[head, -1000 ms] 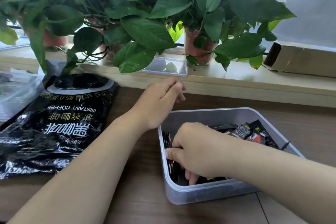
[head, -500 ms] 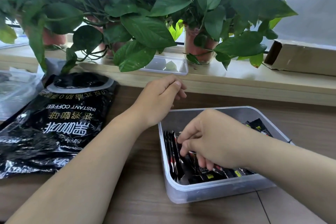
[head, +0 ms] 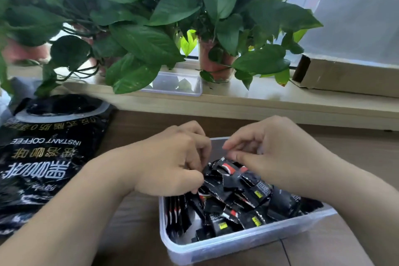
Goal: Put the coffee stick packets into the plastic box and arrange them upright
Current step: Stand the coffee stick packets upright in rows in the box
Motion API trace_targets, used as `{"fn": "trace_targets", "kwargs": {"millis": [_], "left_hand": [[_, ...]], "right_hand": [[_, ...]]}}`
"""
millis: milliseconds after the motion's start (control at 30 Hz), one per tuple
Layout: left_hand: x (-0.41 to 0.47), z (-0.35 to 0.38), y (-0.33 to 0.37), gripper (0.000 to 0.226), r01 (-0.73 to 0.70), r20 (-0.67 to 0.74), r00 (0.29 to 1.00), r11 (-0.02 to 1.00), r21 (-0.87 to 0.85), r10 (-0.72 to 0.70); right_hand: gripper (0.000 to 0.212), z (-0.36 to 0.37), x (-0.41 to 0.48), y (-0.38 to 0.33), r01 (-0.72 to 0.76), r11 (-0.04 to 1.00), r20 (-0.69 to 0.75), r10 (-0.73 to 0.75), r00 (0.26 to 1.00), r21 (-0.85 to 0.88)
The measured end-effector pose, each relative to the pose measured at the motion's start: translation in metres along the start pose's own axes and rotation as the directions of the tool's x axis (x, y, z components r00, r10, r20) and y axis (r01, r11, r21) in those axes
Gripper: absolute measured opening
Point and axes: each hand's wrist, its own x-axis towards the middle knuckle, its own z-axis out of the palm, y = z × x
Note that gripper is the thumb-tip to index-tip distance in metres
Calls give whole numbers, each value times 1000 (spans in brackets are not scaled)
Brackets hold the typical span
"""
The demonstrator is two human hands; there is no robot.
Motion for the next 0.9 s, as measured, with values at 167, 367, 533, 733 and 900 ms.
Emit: {"fn": "trace_targets", "kwargs": {"millis": [167, 367, 533, 733, 900], "left_hand": [[1, 5, -3, 32, -28, -19, 999, 998, 52, 29], [3, 6, 2, 28, -108, -116, 985, 981, 161, 128], [3, 8, 2, 29, -14, -130, 991, 990, 142, 32], [4, 6, -3, 25, 124, -181, 976, 992, 21, -118], [6, 9, -4, 14, 262, -152, 951, 962, -72, -270]], "right_hand": [[33, 14, 11, 4, 161, 902, 222, -75, 972, -401], [42, 22, 13, 8, 80, 934, 303, 32, 953, -350], [41, 20, 12, 9, -25, 946, 296, 127, 947, -324], [35, 25, 9, 10, -134, 954, 223, 198, 955, -270], [35, 27, 6, 8, -167, 956, 187, 214, 959, -239]]}}
